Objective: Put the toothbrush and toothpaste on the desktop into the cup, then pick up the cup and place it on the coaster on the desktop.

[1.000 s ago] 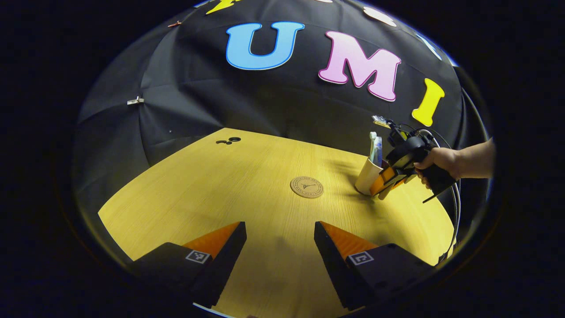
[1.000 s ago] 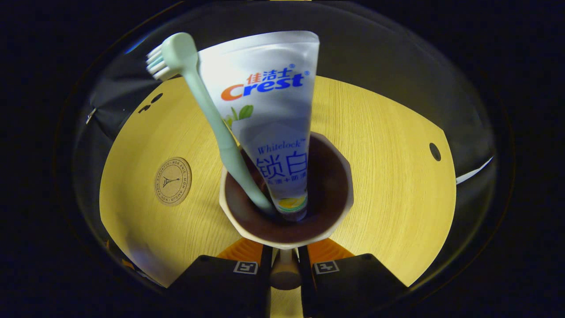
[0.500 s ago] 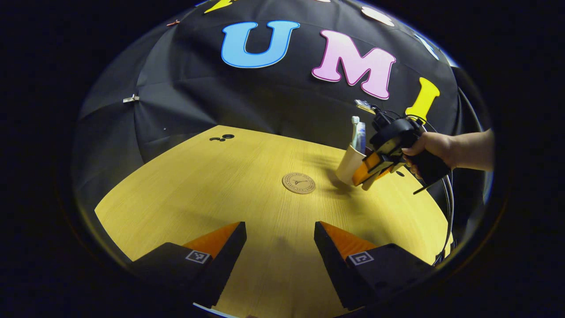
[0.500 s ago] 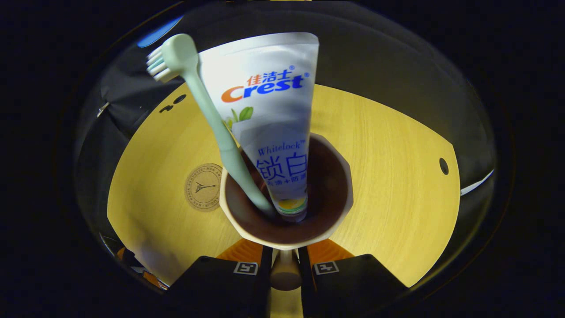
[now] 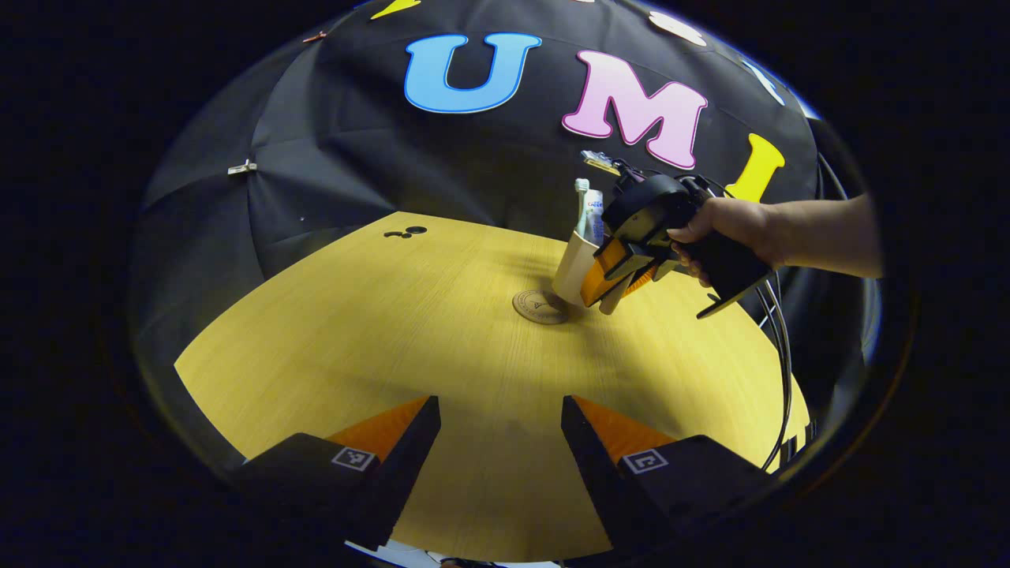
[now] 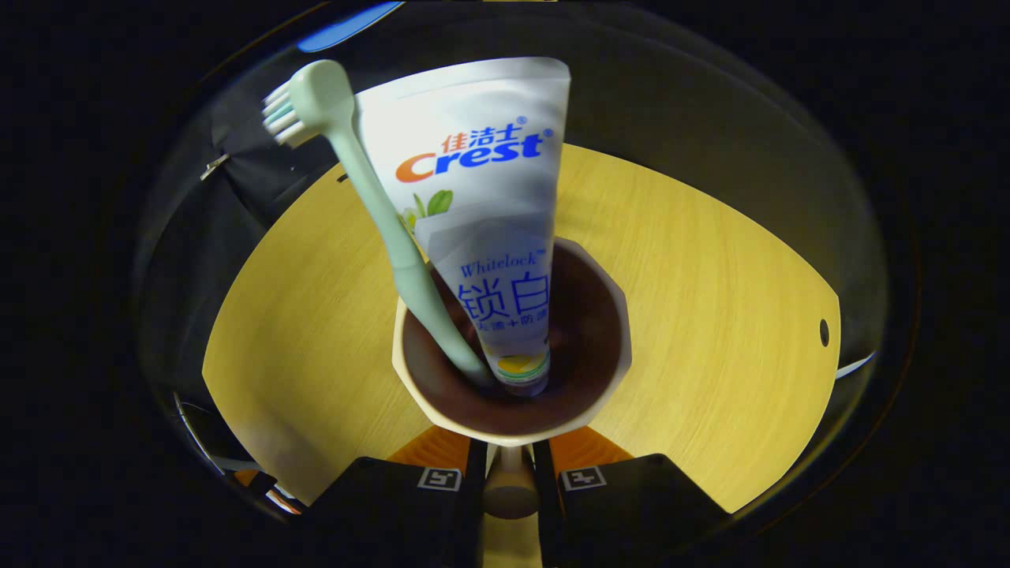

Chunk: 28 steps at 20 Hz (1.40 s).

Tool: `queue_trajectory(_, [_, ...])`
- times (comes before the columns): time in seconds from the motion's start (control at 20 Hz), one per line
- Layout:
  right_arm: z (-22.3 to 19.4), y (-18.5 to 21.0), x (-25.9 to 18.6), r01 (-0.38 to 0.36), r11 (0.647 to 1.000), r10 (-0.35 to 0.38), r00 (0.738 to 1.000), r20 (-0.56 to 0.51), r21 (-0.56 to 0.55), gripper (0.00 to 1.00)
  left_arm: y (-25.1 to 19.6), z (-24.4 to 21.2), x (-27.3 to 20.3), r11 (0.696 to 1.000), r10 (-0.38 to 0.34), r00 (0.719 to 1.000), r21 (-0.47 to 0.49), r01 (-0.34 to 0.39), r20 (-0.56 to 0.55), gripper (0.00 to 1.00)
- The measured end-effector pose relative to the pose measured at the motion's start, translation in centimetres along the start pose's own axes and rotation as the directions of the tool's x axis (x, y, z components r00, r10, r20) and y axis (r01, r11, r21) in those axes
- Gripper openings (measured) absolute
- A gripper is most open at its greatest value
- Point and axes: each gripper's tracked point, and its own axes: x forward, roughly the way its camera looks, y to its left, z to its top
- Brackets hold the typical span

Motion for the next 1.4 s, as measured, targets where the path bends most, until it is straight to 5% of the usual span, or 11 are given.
queue_trajectory(0.65, [-0.1,3.9,3.9,0.008,0.995,-0.014,0.998,-0.061,-0.095,0.25,4.8,-0.8,-2.6,0.996,0.073,0.997,-0.044,-0.074,-0.026,0.98])
queue_trajectory(0.9, [0.0,3.6,3.2,0.023,0.996,-0.027,0.998,-0.048,-0.090,0.34,4.6,-0.7,-3.3,0.997,0.070,0.997,-0.037,-0.071,-0.028,0.98])
queue_trajectory(0.95, [0.0,3.4,2.7,0.031,0.995,-0.034,0.999,-0.037,-0.093,0.43,4.5,-0.6,-3.4,0.997,0.069,0.997,-0.037,-0.070,-0.027,0.98])
queue_trajectory(1.0, [0.2,3.2,1.9,0.034,0.995,-0.036,0.999,-0.019,-0.093,0.41,4.4,-0.4,-3.7,0.997,0.066,0.998,-0.037,-0.067,-0.025,0.98])
queue_trajectory(1.4, [1.4,3.7,-5.8,-0.008,1.000,0.012,0.991,0.136,-0.030,0.99,2.2,2.5,-5.8,1.000,-0.008,1.000,0.014,0.008,0.007,0.98])
